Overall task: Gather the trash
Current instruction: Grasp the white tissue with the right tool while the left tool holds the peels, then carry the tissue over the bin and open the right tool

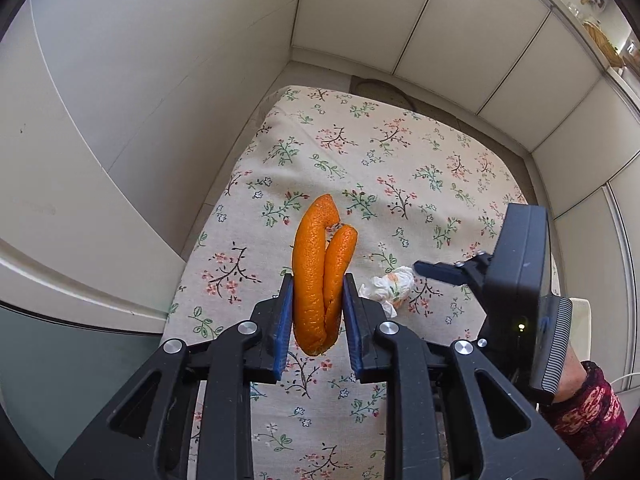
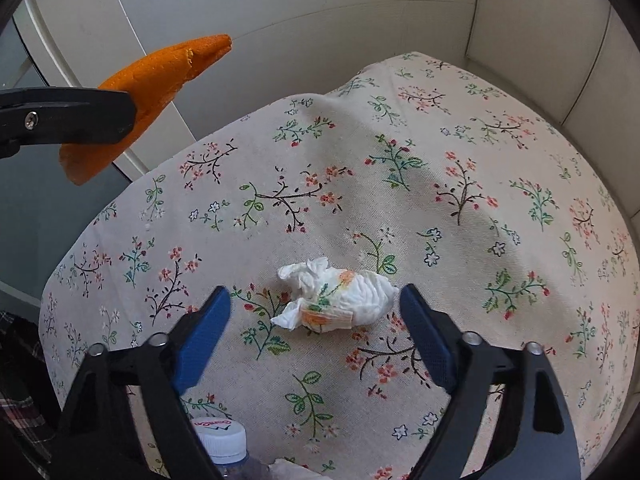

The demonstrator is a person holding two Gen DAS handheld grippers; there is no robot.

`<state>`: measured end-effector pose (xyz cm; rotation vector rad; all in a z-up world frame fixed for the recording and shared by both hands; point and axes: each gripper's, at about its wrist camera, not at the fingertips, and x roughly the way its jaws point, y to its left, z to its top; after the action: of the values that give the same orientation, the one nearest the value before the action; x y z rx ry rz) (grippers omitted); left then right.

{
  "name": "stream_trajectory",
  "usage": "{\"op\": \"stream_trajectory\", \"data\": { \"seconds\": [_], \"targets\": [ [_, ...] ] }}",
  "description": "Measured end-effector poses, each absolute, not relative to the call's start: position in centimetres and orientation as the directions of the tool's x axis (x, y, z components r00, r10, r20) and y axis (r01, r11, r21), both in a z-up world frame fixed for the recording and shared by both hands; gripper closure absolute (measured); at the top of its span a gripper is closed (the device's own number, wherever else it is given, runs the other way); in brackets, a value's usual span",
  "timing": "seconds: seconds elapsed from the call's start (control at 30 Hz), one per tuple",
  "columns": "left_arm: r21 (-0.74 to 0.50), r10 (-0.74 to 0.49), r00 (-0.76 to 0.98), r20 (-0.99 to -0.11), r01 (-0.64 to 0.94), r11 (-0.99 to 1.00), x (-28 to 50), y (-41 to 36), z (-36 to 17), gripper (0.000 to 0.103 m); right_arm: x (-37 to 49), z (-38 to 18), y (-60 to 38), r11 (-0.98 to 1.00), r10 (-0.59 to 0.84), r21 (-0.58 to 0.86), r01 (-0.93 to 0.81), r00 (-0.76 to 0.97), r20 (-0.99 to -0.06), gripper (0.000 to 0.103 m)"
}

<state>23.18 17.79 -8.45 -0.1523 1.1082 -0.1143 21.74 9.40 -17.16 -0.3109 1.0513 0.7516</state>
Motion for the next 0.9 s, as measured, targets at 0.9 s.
{"op": "stream_trajectory", "data": {
  "seconds": [0.9],
  "targets": [
    [-0.238, -0.263, 0.513, -0.817, 0.115, 0.964, 20.5, 13.5, -3.3, 0.080, 14.3, -7.2, -1.7, 0.882, 0.342, 0.054, -0.468, 0.558, -0.756, 0.060]
  ]
}}
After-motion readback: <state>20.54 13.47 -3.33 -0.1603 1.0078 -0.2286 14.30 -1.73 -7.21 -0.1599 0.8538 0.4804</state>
